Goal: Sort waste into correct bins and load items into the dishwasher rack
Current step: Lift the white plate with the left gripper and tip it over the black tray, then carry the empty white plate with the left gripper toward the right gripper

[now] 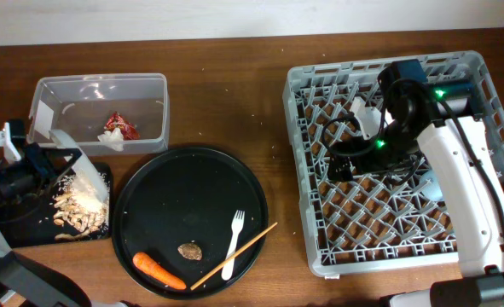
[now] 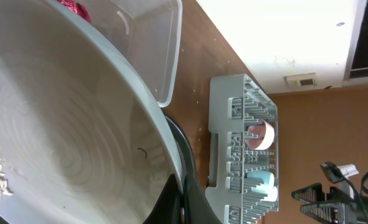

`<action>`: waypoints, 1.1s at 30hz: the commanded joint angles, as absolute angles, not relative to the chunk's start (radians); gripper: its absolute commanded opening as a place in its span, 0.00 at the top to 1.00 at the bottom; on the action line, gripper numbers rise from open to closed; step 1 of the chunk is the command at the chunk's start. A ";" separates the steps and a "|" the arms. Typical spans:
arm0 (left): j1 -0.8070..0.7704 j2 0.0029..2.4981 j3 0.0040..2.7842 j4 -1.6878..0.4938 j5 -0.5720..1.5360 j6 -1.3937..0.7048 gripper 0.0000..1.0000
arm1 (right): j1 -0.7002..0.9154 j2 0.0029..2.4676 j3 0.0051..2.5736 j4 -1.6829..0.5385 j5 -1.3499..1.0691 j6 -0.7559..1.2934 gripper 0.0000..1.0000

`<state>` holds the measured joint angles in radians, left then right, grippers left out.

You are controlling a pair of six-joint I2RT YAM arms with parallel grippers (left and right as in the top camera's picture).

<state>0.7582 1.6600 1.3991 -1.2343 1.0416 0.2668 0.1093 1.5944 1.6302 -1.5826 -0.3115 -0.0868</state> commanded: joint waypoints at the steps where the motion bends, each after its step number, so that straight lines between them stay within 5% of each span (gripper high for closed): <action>1: 0.762 1.634 1.403 -1.235 1.078 0.290 0.99 | 0.111 1.589 1.626 -1.583 -0.302 -0.097 0.01; 6: 0.798 1.625 1.403 -1.284 1.067 0.341 1.00 | 0.111 1.589 1.626 -1.598 -0.293 -0.097 0.01; 7: 0.824 1.638 1.401 -1.190 0.859 0.045 1.00 | 0.111 1.589 1.626 -1.607 -0.255 -0.097 0.01; 9: 0.841 1.640 1.401 -1.264 1.081 0.240 1.00 | 0.111 1.589 1.626 -1.613 -0.250 -0.097 0.01; 20: 0.817 1.637 1.401 -1.290 1.059 0.241 1.00 | 0.111 1.589 1.626 -1.613 -0.250 -0.097 0.02; 26: 0.532 1.518 1.401 -1.304 1.005 0.287 1.00 | 0.111 1.589 1.626 -1.612 -0.250 -0.097 0.01; 33: -0.161 1.462 1.362 -1.232 0.333 0.002 1.00 | 0.111 1.590 1.626 -1.612 -0.250 -0.097 0.01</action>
<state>0.0265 1.4452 1.3952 -1.2987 0.6453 0.1852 0.1093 1.5944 1.6302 -1.6123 -0.2588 -0.0868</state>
